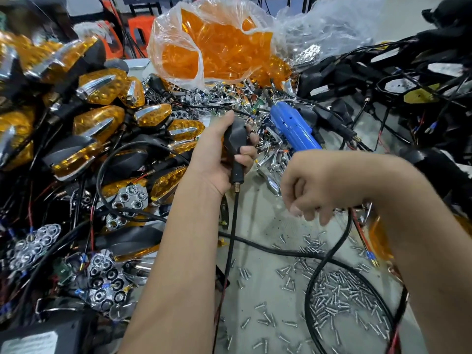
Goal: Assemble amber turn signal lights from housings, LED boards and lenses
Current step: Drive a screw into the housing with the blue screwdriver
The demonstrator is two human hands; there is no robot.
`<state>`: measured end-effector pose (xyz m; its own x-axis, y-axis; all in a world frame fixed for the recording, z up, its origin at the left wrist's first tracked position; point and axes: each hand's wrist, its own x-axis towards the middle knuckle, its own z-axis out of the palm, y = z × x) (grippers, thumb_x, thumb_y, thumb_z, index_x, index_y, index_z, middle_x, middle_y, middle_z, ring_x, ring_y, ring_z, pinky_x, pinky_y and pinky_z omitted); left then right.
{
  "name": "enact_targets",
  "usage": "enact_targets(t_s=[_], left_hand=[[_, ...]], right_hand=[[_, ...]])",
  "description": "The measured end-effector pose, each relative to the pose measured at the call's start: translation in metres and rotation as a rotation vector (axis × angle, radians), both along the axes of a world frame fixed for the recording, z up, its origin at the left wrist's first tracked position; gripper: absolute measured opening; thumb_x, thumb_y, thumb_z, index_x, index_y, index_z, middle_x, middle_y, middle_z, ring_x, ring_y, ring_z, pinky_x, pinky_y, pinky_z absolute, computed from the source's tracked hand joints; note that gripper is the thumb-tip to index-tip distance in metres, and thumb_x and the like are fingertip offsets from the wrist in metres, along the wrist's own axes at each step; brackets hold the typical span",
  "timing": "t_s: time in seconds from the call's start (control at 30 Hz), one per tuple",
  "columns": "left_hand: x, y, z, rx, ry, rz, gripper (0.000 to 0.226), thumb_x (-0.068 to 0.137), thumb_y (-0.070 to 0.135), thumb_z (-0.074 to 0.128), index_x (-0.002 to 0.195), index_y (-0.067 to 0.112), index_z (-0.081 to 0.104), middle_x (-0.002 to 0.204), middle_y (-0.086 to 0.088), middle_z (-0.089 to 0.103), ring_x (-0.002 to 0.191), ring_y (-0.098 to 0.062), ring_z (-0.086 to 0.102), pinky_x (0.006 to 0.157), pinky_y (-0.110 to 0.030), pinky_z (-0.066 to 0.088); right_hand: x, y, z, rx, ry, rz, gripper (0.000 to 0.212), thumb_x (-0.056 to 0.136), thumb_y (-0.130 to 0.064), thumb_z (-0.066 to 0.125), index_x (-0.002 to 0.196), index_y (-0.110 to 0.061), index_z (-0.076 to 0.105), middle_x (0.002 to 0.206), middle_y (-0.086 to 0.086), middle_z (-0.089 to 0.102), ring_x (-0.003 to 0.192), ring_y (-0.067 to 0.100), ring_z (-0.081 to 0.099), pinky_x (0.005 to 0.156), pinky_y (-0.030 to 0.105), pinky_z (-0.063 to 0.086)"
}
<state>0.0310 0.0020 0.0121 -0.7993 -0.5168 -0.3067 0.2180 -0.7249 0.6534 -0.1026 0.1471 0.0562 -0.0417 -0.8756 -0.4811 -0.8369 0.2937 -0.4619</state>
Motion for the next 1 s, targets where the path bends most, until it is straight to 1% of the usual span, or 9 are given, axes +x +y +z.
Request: enact_targets(t_s=[0.1, 0.2, 0.27, 0.33, 0.43, 0.57, 0.67, 0.83, 1.0], left_hand=[[0.002, -0.002, 0.000, -0.004, -0.041, 0.001, 0.042, 0.102, 0.050, 0.053, 0.089, 0.010, 0.059, 0.078, -0.006, 0.056, 0.055, -0.012, 0.050, 0.039, -0.016, 0.044], [0.005, -0.005, 0.000, -0.007, -0.049, 0.003, 0.045, 0.102, 0.053, 0.050, 0.100, 0.009, 0.060, 0.078, -0.005, 0.057, 0.054, -0.013, 0.052, 0.037, -0.017, 0.043], [0.006, -0.006, -0.001, -0.030, -0.044, -0.006, 0.047, 0.103, 0.053, 0.047, 0.104, 0.008, 0.060, 0.078, -0.005, 0.056, 0.053, -0.012, 0.051, 0.036, -0.017, 0.042], [0.007, -0.008, -0.002, -0.056, -0.055, -0.004, 0.049, 0.104, 0.053, 0.047, 0.106, 0.006, 0.060, 0.078, -0.005, 0.058, 0.053, -0.013, 0.052, 0.037, -0.018, 0.044], [0.008, -0.009, -0.003, -0.103, -0.086, 0.017, 0.048, 0.104, 0.052, 0.047, 0.104, 0.006, 0.060, 0.077, -0.006, 0.060, 0.054, -0.015, 0.054, 0.039, -0.019, 0.045], [0.008, -0.008, -0.002, -0.190, -0.133, 0.030, 0.049, 0.105, 0.052, 0.045, 0.101, 0.005, 0.059, 0.079, -0.008, 0.057, 0.055, -0.016, 0.049, 0.039, -0.019, 0.040], [0.007, -0.007, -0.001, -0.236, -0.168, 0.030, 0.050, 0.105, 0.053, 0.044, 0.098, 0.006, 0.060, 0.080, -0.009, 0.057, 0.055, -0.016, 0.047, 0.038, -0.020, 0.038], [0.006, -0.004, 0.000, -0.293, -0.216, 0.031, 0.052, 0.104, 0.053, 0.046, 0.088, 0.006, 0.063, 0.077, -0.011, 0.059, 0.053, -0.017, 0.048, 0.039, -0.021, 0.038], [0.005, -0.003, 0.000, -0.309, -0.223, 0.046, 0.051, 0.104, 0.051, 0.047, 0.086, 0.007, 0.064, 0.074, -0.009, 0.059, 0.052, -0.017, 0.049, 0.039, -0.021, 0.038]], right_hand=[[-0.010, -0.015, 0.011, -0.364, -0.257, -0.081, 0.011, 0.094, -0.002, 0.072, 0.092, -0.013, 0.076, 0.075, 0.011, 0.076, 0.064, 0.023, 0.076, 0.060, 0.029, 0.062], [-0.011, -0.037, 0.004, -0.739, -0.486, -0.254, 0.011, 0.094, -0.001, 0.072, 0.097, -0.008, 0.080, 0.079, 0.018, 0.075, 0.065, 0.027, 0.074, 0.065, 0.035, 0.064], [-0.008, -0.050, -0.008, -0.884, -0.543, -0.314, 0.007, 0.092, -0.001, 0.074, 0.095, -0.005, 0.079, 0.081, 0.020, 0.075, 0.065, 0.025, 0.072, 0.064, 0.032, 0.062], [-0.005, -0.059, -0.018, -0.966, -0.591, -0.361, 0.004, 0.089, -0.002, 0.077, 0.092, -0.005, 0.078, 0.081, 0.020, 0.075, 0.063, 0.023, 0.071, 0.061, 0.028, 0.060], [-0.006, -0.065, -0.030, -0.984, -0.676, -0.389, 0.007, 0.086, -0.001, 0.081, 0.090, -0.006, 0.079, 0.076, 0.016, 0.075, 0.062, 0.018, 0.071, 0.059, 0.025, 0.059], [-0.006, -0.067, -0.037, -0.947, -0.770, -0.364, 0.007, 0.084, 0.003, 0.080, 0.091, 0.002, 0.077, 0.075, 0.021, 0.074, 0.061, 0.020, 0.069, 0.058, 0.025, 0.058], [-0.005, -0.068, -0.041, -0.924, -0.818, -0.379, 0.007, 0.085, 0.005, 0.079, 0.090, 0.001, 0.077, 0.074, 0.020, 0.074, 0.060, 0.021, 0.067, 0.058, 0.025, 0.057], [-0.007, -0.069, -0.044, -0.932, -0.785, -0.368, 0.008, 0.084, 0.004, 0.080, 0.090, -0.001, 0.079, 0.072, 0.019, 0.073, 0.061, 0.027, 0.067, 0.061, 0.027, 0.059], [-0.009, -0.069, -0.043, -0.937, -0.733, -0.354, 0.012, 0.084, 0.002, 0.081, 0.085, -0.010, 0.080, 0.070, 0.015, 0.074, 0.058, 0.025, 0.069, 0.059, 0.028, 0.059]])
